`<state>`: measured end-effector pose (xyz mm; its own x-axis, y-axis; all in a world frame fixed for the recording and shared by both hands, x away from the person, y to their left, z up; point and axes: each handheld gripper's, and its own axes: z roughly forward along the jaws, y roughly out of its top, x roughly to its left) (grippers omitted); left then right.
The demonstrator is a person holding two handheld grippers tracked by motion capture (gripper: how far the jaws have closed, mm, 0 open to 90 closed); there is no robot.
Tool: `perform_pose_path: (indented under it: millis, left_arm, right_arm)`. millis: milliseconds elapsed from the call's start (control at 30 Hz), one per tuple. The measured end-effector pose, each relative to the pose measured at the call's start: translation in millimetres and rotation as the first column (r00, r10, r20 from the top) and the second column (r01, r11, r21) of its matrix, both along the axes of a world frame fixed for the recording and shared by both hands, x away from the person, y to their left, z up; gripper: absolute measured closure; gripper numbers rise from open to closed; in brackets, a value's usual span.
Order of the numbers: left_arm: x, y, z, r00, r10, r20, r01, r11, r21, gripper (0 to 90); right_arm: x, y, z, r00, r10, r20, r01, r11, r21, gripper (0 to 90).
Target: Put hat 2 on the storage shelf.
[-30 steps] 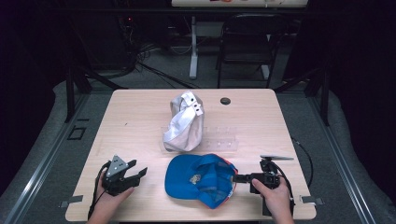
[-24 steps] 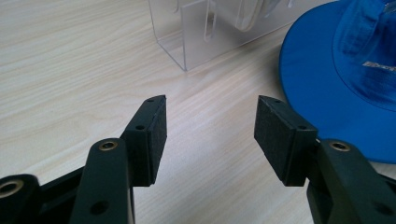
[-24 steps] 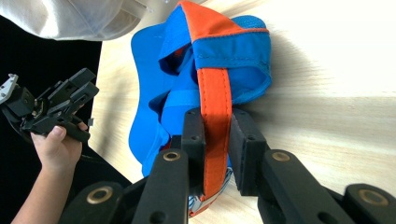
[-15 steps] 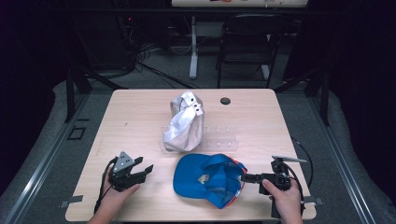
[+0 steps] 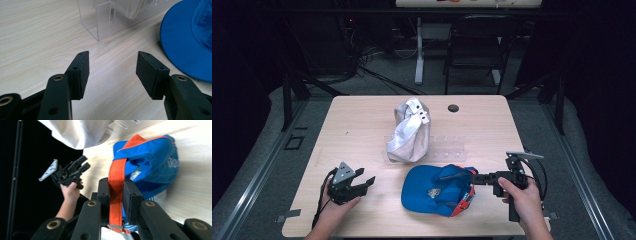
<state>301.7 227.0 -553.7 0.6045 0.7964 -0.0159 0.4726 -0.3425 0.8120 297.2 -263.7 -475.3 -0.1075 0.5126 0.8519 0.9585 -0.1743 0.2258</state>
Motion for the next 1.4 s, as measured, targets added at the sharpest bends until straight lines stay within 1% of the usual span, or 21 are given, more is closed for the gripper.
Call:
perform_pose_path:
  millis: [67, 100, 233, 367, 400, 467, 500, 533, 567, 633, 767, 800, 833, 933, 967, 1000, 1167, 1200, 1233, 1333, 1400]
  left_arm:
    - [0.2, 0.2, -0.3, 1.0000, 0.001, 0.001, -0.001, 1.0000, -0.001, 44.8]
    - [0.6, 0.7, -0.7, 1.0000, -0.001, 0.003, 0.001, 0.9999, -0.010, 44.8]
    - [0.8, 2.8, 0.0, 1.0000, 0.002, 0.001, -0.002, 0.9999, -0.014, 44.7]
    - [1.2, 4.7, 0.4, 0.9999, 0.010, -0.002, -0.010, 0.9999, -0.013, 44.7]
    - [1.2, 4.7, 0.4, 0.9999, 0.010, -0.002, -0.010, 0.9999, -0.013, 44.7]
    - [1.5, 6.1, 0.6, 1.0000, 0.008, -0.002, -0.008, 0.9998, -0.016, 44.7]
    - [1.5, 5.9, 0.0, 0.9999, 0.014, 0.005, -0.014, 0.9997, -0.020, 44.7]
    - [1.4, 6.5, 0.5, 0.9999, 0.013, -0.003, -0.013, 0.9998, -0.017, 44.7]
    - [1.5, 6.6, 0.2, 0.9999, 0.016, -0.001, -0.016, 0.9997, -0.019, 44.7]
    - [1.7, 7.0, -0.3, 0.9999, 0.016, -0.001, -0.016, 0.9996, -0.023, 44.7]
    - [1.2, 8.8, 0.4, 0.9998, 0.018, -0.004, -0.018, 0.9998, -0.012, 44.7]
    - [0.9, 9.0, 0.4, 0.9997, 0.022, -0.005, -0.022, 0.9996, -0.017, 44.7]
    - [0.7, 9.0, 0.0, 0.9996, 0.028, 0.002, -0.028, 0.9994, -0.020, 44.7]
    - [0.8, 10.0, -0.1, 0.9997, 0.025, 0.002, -0.024, 0.9995, -0.020, 44.7]
    - [0.1, 10.6, 0.1, 0.9996, 0.028, -0.008, -0.029, 0.9995, -0.015, 44.7]
    - [0.1, 11.1, 0.2, 0.9996, 0.025, -0.008, -0.025, 0.9996, -0.011, 44.7]
    - [-0.2, 11.8, -0.4, 0.9996, 0.030, -0.001, -0.030, 0.9994, -0.016, 44.7]
    - [-0.2, 11.8, -0.4, 0.9996, 0.030, -0.001, -0.030, 0.9994, -0.016, 44.7]
    - [-0.2, 12.4, -0.4, 0.9995, 0.033, -0.002, -0.033, 0.9993, -0.016, 44.7]
    - [-0.6, 13.4, 0.2, 0.9995, 0.032, -0.008, -0.032, 0.9994, -0.011, 44.7]
    - [-0.7, 13.6, 0.2, 0.9994, 0.035, -0.005, -0.035, 0.9993, -0.012, 44.7]
  right_arm:
    - [2.6, 1.2, 7.6, 0.9999, 0.004, -0.012, -0.004, 1.000, 0.004, 77.9]
    - [3.9, 1.3, 9.5, 0.9999, 0.013, -0.010, -0.013, 1.000, 0.013, 77.8]
    - [9.6, 3.9, 24.6, 0.9997, 0.014, -0.022, -0.014, 1.000, 0.005, 77.8]
    - [16.1, 7.6, 45.1, 0.9998, 0.014, -0.015, -0.014, 1.000, -0.004, 77.8]
    - [16.1, 7.6, 45.1, 0.9998, 0.014, -0.015, -0.014, 1.000, -0.004, 77.8]
    - [20.5, 11.4, 58.7, 0.9995, 0.030, -0.008, -0.030, 0.999, -0.011, 77.8]
    - [21.9, 13.2, 62.9, 0.9995, 0.031, -0.010, -0.031, 0.999, -0.016, 77.8]
    - [22.8, 14.6, 65.5, 0.9995, 0.032, -0.006, -0.032, 0.999, -0.022, 77.8]
    - [24.2, 16.7, 70.5, 0.9993, 0.036, -0.008, -0.036, 0.998, -0.043, 77.8]
    - [26.1, 18.5, 76.0, 0.9991, 0.043, -0.004, -0.043, 0.998, -0.055, 77.8]
    - [30.6, 20.0, 85.9, 0.9990, 0.044, 0.000, -0.044, 0.999, -0.019, 77.8]
    - [31.7, 19.9, 87.8, 0.9989, 0.048, 0.001, -0.048, 0.999, -0.012, 77.8]
    - [32.5, 20.2, 89.9, 0.9990, 0.044, 0.001, -0.044, 0.999, -0.010, 77.8]
    - [34.5, 20.5, 95.3, 0.9989, 0.047, -0.001, -0.047, 0.999, -0.013, 77.8]
    - [35.3, 20.1, 97.5, 0.9989, 0.046, 0.000, -0.046, 0.999, -0.015, 77.9]
    - [35.7, 19.6, 98.9, 0.9988, 0.049, -0.001, -0.049, 0.999, -0.013, 77.9]
    - [38.0, 14.8, 111.9, 0.9991, 0.040, -0.010, -0.040, 0.999, -0.004, 77.9]
    - [38.0, 14.8, 111.9, 0.9991, 0.040, -0.010, -0.040, 0.999, -0.004, 77.9]
    - [38.2, 12.6, 117.5, 0.9994, 0.034, -0.005, -0.034, 0.999, -0.004, 77.8]
    - [38.1, 8.7, 125.6, 0.9997, 0.026, 0.003, -0.026, 1.000, -0.010, 77.9]
    - [38.2, 6.3, 130.5, 0.9999, 0.011, 0.007, -0.011, 1.000, -0.004, 77.9]
